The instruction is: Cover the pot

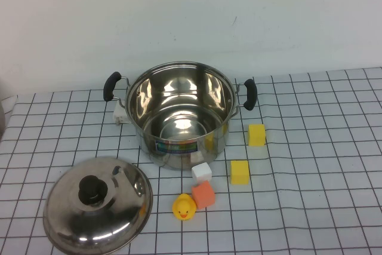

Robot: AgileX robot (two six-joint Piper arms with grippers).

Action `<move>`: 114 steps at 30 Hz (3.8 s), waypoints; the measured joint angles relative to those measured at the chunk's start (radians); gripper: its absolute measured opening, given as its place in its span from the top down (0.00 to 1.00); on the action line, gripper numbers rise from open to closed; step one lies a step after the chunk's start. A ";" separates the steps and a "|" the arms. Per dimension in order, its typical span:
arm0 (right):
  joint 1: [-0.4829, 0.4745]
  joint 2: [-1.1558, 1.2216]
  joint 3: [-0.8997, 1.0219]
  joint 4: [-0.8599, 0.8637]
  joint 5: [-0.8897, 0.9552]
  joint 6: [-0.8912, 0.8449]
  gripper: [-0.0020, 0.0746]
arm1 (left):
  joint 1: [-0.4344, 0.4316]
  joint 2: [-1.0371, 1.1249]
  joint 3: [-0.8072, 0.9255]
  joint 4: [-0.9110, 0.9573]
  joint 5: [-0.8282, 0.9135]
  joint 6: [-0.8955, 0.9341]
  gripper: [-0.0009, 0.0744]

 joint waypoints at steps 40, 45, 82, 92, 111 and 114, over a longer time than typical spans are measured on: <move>0.000 0.000 0.000 0.000 0.000 0.000 0.96 | 0.000 0.000 0.000 0.000 -0.005 0.000 0.99; 0.000 0.000 0.000 0.000 0.000 0.000 0.96 | 0.000 0.000 0.003 0.047 -0.124 0.000 0.99; 0.000 0.000 0.000 0.000 0.000 0.000 0.96 | 0.000 0.539 -0.386 -0.198 -0.474 0.051 0.99; 0.000 0.000 0.000 0.000 0.000 0.000 0.96 | 0.000 1.050 -0.370 0.010 -0.960 -0.064 0.99; 0.000 0.000 0.000 0.000 0.000 0.000 0.96 | 0.000 1.638 -0.325 0.371 -1.424 -0.104 0.42; 0.000 0.000 0.000 0.000 0.000 0.000 0.96 | 0.000 1.737 -0.325 0.380 -1.449 -0.089 0.30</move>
